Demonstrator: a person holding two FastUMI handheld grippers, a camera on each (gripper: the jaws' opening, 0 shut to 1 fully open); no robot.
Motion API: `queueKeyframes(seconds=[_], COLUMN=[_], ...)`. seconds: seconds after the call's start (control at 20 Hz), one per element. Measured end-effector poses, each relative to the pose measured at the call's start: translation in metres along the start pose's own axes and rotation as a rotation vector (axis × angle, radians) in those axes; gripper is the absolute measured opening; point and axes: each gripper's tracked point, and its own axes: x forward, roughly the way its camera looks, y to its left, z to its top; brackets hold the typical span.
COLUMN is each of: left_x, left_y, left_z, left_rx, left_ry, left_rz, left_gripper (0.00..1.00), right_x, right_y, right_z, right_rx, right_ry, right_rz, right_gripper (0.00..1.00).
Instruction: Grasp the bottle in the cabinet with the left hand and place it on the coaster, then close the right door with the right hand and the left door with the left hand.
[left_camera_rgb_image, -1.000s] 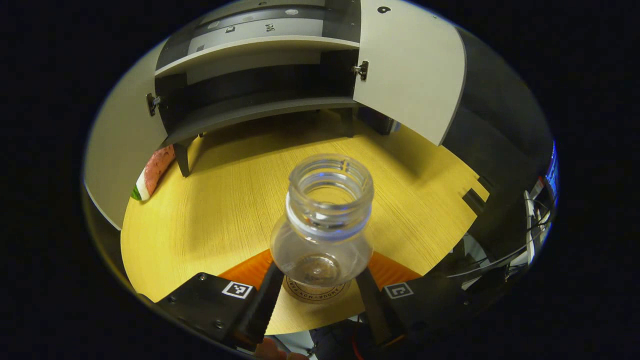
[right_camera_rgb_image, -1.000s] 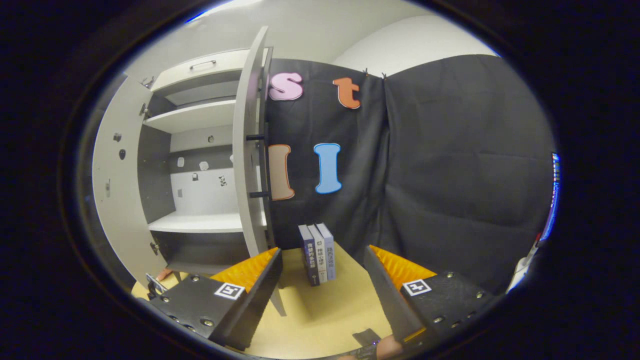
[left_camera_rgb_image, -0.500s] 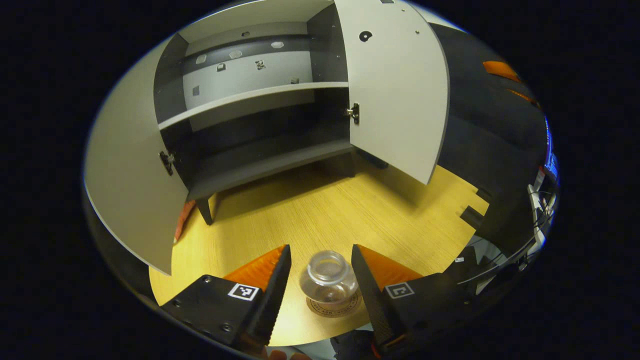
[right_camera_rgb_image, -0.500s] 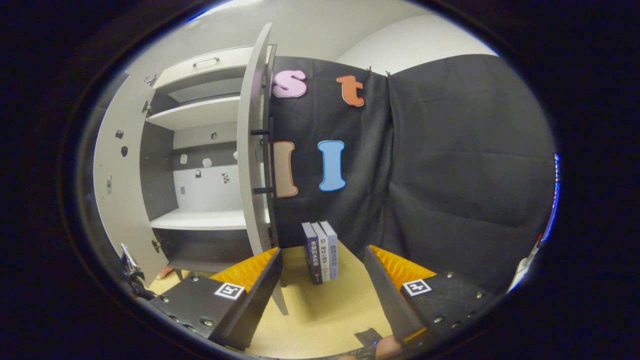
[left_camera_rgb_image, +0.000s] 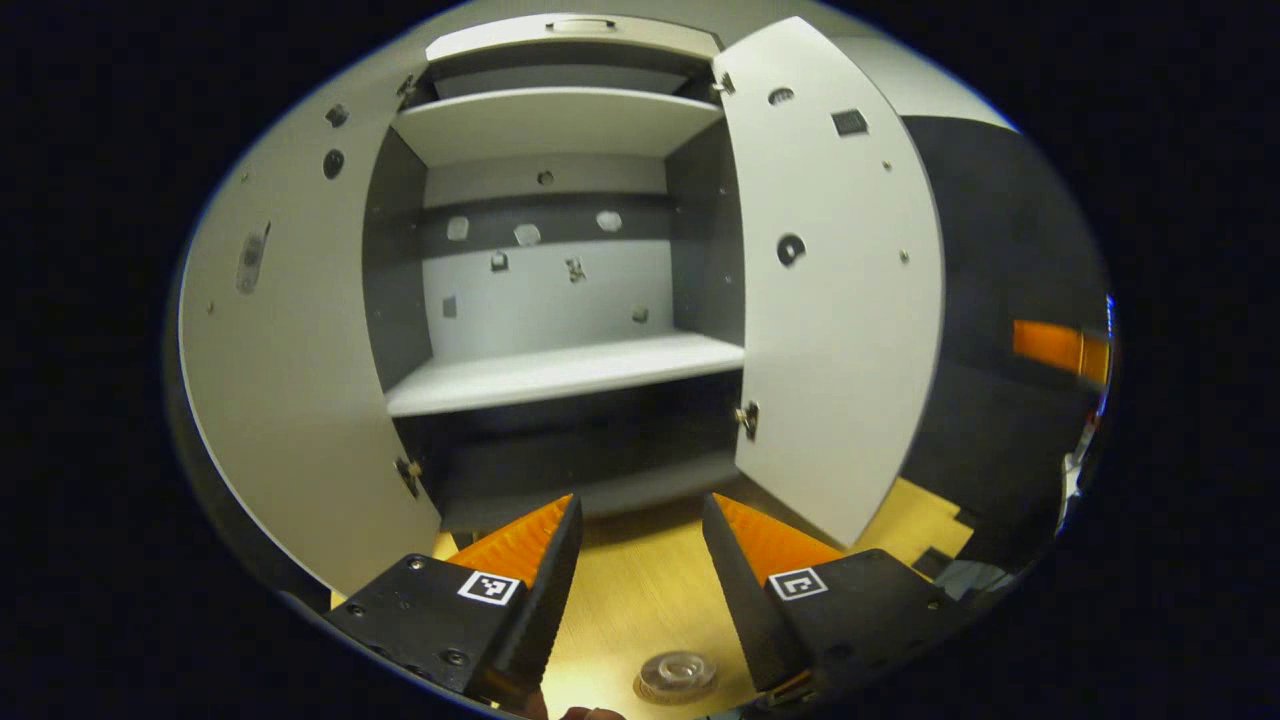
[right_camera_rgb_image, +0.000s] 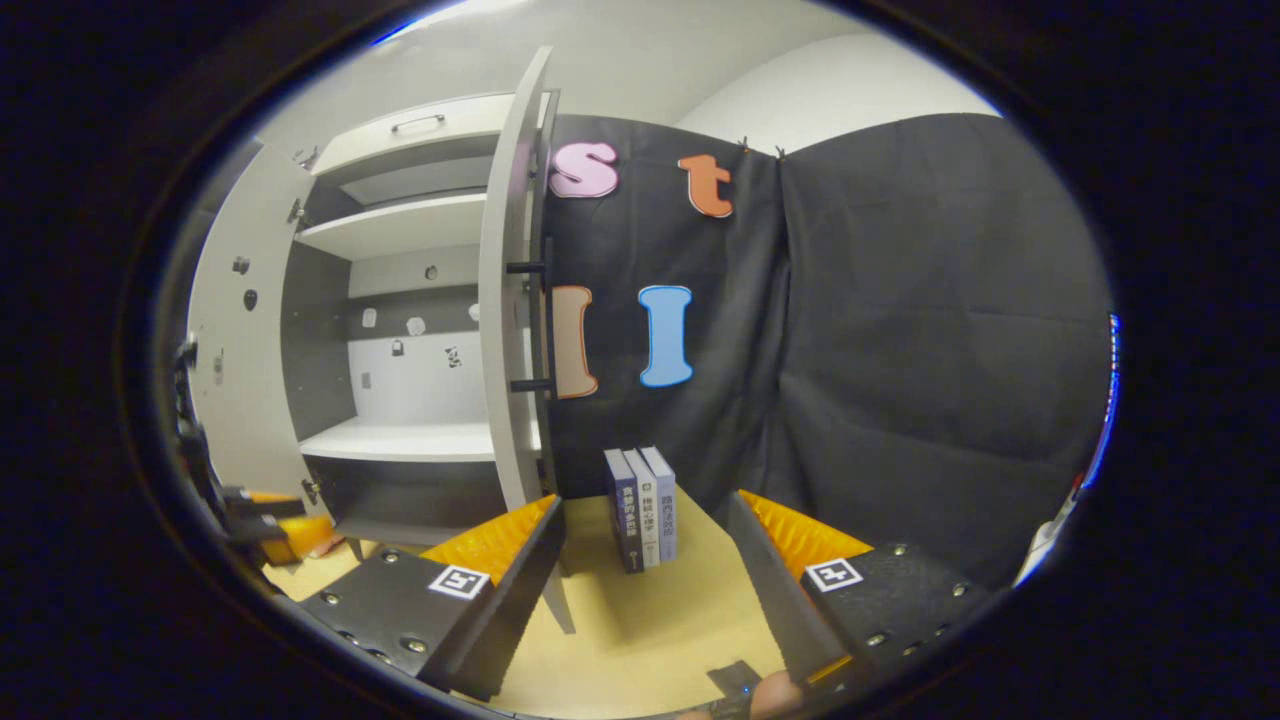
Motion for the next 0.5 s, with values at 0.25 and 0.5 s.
queueKeyframes(seconds=[0.25,0.5], left_x=[-0.011,-0.054], left_y=[0.030,0.067], left_z=[0.113,0.153], left_rx=[-0.067,-0.125], left_ry=[-0.224,-0.303], left_rz=[0.125,0.258], left_gripper=[0.90,0.98], right_x=[0.018,0.052], right_y=[0.002,0.009], right_z=[0.025,0.053], right_rx=[-0.006,0.002], right_ry=[-0.057,-0.097], right_rz=[0.010,0.050], right_gripper=[0.99,0.99])
